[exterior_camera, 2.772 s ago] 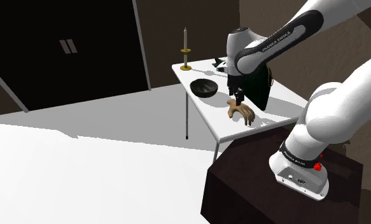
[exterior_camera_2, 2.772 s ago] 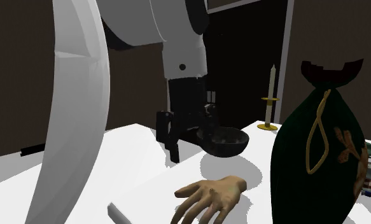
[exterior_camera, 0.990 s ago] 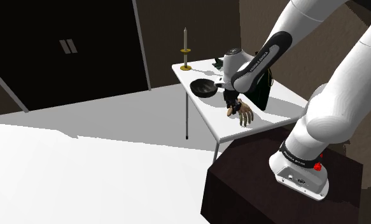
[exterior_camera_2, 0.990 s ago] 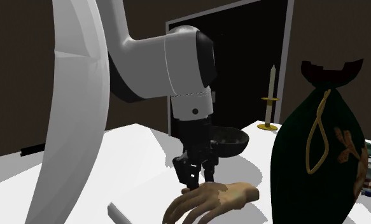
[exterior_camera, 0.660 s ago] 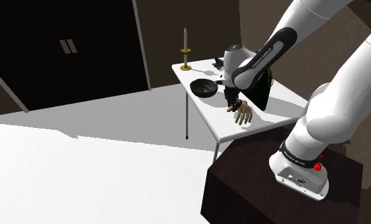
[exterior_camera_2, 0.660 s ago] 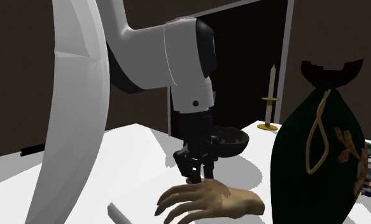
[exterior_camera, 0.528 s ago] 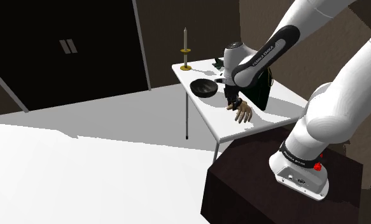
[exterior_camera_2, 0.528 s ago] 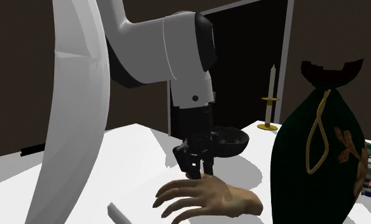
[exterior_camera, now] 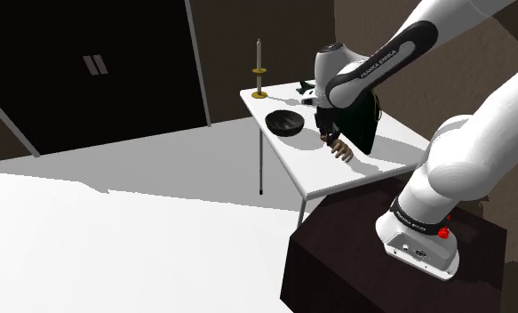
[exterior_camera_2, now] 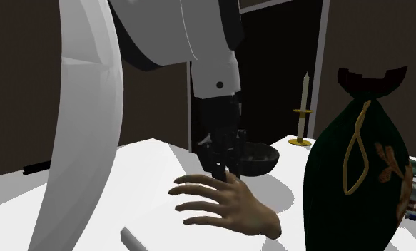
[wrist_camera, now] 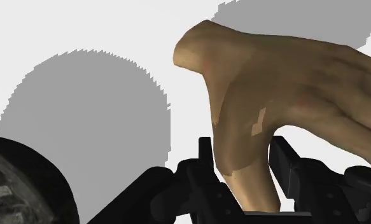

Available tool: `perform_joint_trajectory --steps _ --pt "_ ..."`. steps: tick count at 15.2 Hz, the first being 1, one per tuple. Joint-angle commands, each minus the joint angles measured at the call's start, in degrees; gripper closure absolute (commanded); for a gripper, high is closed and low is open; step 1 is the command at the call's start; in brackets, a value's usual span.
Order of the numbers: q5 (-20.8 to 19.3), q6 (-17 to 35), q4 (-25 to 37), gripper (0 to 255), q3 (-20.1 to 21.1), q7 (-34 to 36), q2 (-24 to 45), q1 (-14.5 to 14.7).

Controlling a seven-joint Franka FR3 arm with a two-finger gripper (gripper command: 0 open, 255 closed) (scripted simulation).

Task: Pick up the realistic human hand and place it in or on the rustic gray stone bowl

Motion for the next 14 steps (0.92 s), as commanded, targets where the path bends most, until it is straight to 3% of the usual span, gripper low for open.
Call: perform_joint_trajectory --steps 1,14 --pt "0.2 -2.1 0.4 255 0.2 -0.3 -1.6 0.0" --pt "1.9 -14.8 5.1 255 1.9 -2.1 -9.8 0.3"
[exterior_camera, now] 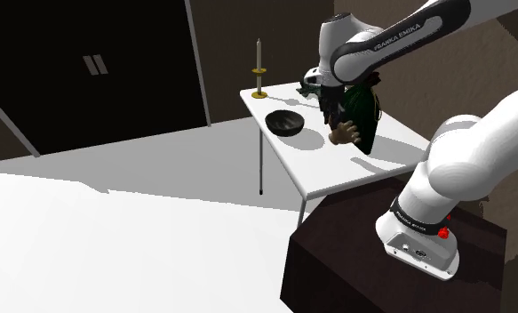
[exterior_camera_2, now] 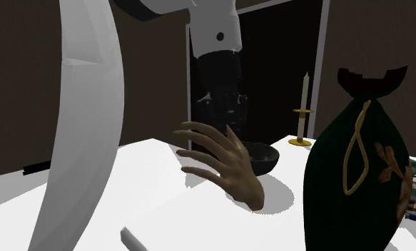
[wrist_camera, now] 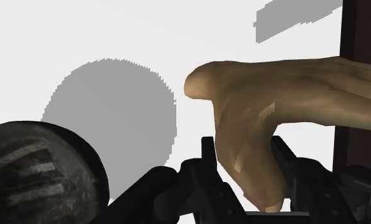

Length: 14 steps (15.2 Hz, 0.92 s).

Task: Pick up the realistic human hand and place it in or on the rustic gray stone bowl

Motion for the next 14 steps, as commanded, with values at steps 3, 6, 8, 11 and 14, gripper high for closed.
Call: perform_joint_trajectory --steps 3,6,8,11,14 --pt "1.5 -1.0 5.4 255 -0.3 -1.0 4.2 1.0" --pt "3.6 -0.5 12.2 255 -1.0 -2.3 11.4 2.2" --pt "5.1 -0.6 16.9 255 -1.3 -3.3 16.0 2.7" --pt "7.7 -1.2 24.4 255 -1.7 -5.1 22.8 3.2" --pt "10.3 -2.6 32.3 255 -1.8 -6.9 29.5 3.2"
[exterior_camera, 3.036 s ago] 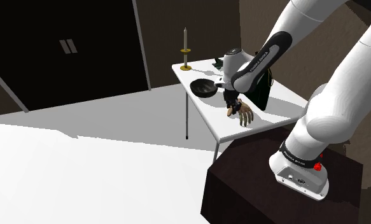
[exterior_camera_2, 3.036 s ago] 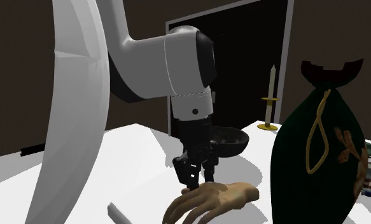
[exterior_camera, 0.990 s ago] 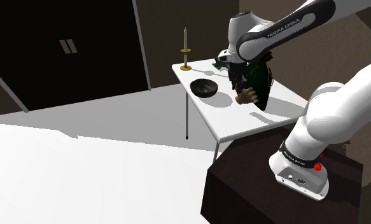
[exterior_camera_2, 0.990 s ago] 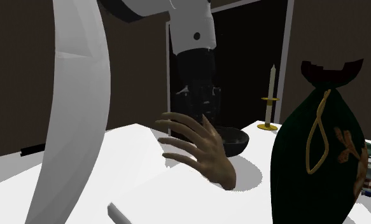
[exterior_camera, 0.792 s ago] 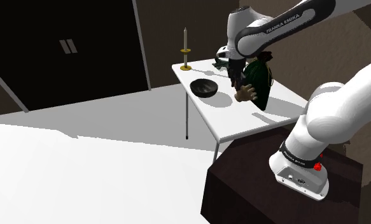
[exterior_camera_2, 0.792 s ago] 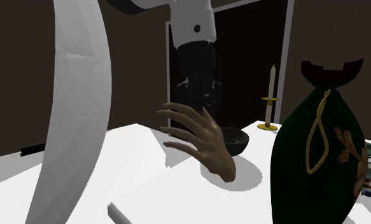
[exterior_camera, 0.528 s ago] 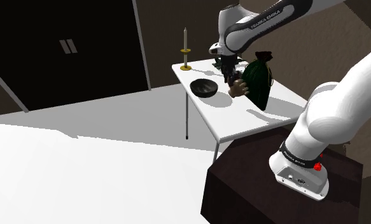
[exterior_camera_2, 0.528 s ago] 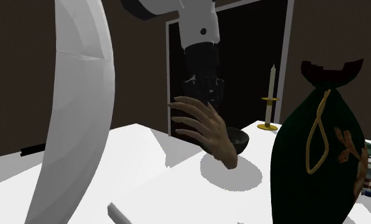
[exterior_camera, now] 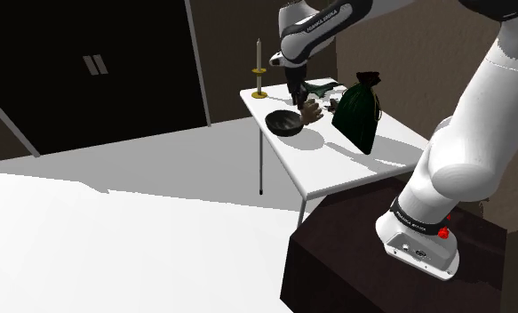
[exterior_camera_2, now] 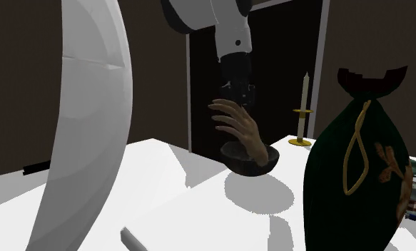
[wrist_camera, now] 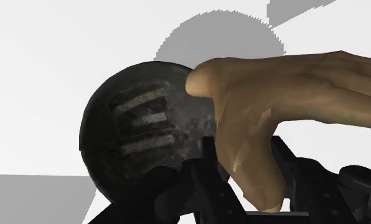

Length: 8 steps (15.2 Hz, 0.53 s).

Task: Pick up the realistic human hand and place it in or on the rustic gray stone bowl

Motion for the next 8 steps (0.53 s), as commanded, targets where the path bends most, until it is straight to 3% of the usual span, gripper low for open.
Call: perform_joint_trajectory --steps 1,7,8 --pt "1.7 -0.9 5.4 255 -0.1 -1.4 4.5 -0.2" --pt "6.6 -6.2 24.0 255 0.5 -4.6 18.1 -1.9" --pt "6.6 -5.5 23.6 255 0.5 -4.5 18.4 -1.9"
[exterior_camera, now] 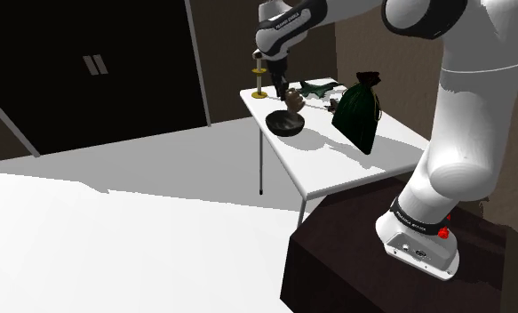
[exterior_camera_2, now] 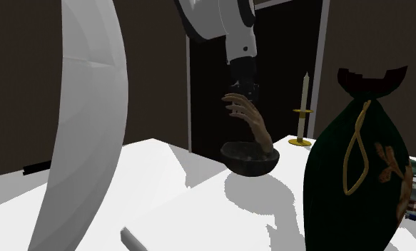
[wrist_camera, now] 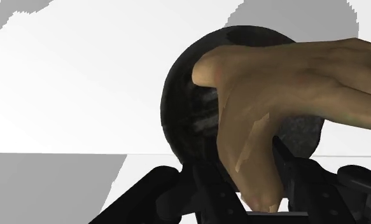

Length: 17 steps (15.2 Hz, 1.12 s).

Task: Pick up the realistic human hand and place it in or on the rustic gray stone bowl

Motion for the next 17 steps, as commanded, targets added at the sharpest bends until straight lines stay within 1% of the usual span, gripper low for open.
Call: perform_joint_trajectory --steps 1,14,17 --pt "0.5 0.4 1.3 255 0.2 -0.1 1.7 -0.2" --pt "1.5 8.8 -2.8 255 0.7 0.3 6.2 -0.7" --pt "1.5 9.0 -2.9 255 0.8 0.3 6.4 -0.7"
